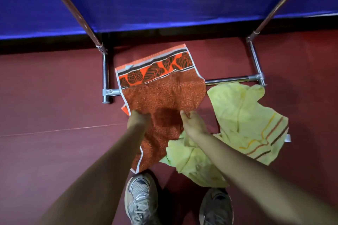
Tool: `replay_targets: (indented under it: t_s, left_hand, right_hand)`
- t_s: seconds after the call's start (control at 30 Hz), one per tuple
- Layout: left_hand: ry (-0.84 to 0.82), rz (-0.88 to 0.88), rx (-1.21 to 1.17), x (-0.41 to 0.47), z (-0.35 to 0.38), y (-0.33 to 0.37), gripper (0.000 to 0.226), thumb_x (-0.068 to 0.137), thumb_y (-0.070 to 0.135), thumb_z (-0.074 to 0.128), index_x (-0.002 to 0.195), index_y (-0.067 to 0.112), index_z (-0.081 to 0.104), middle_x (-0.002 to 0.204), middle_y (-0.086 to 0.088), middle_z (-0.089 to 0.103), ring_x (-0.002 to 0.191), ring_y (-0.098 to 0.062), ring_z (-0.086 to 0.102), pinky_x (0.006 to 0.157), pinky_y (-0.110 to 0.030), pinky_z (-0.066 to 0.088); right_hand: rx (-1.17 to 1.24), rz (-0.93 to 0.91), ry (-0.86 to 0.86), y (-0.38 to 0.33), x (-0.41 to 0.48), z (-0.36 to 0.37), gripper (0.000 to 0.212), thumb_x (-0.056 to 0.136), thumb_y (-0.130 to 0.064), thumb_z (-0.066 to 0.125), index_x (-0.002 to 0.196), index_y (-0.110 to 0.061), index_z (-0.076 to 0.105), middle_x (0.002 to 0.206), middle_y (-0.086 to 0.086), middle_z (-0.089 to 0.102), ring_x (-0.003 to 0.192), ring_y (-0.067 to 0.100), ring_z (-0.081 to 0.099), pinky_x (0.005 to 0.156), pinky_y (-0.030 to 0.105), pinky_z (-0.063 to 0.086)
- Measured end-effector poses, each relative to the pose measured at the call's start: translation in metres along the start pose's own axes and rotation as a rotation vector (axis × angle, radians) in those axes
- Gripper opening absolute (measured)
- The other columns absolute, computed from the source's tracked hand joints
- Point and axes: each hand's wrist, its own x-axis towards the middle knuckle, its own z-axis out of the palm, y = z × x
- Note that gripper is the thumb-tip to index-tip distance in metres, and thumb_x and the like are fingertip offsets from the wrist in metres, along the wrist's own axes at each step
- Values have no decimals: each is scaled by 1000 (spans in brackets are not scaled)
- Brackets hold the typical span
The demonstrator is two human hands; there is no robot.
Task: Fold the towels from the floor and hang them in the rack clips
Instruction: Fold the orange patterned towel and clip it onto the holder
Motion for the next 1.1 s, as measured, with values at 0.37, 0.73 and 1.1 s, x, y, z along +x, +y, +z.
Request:
replay_targets:
  t_s: [0.37, 0.73, 1.1]
  left_hand:
    - [192, -59, -422, 112, 10, -37, 51, 77, 27, 72, 113, 2, 46, 114, -19, 60, 106, -32, 59, 95, -45, 48]
    - [107, 84, -919, 105, -17, 11, 28, 88, 24, 61, 64, 11, 55, 47, 9, 54, 45, -3, 50, 45, -15, 43]
    - [-296, 508, -999, -37, -93, 127, 30, 49, 12, 58, 74, -1, 68, 72, -13, 64, 68, -23, 56, 66, -29, 45]
  right_hand:
    - [63, 2, -46, 7, 84, 56, 48, 97, -43, 33, 117, -3, 52, 122, 16, 62, 114, 33, 56, 94, 34, 41]
    - [121, -56, -59, 5, 82, 64, 49, 96, -43, 35, 118, -2, 52, 117, 20, 63, 111, 35, 58, 99, 44, 43]
    - [332, -418, 311, -83, 27, -54, 43, 88, -16, 57, 130, -19, 48, 124, 10, 55, 103, 22, 56, 101, 38, 42]
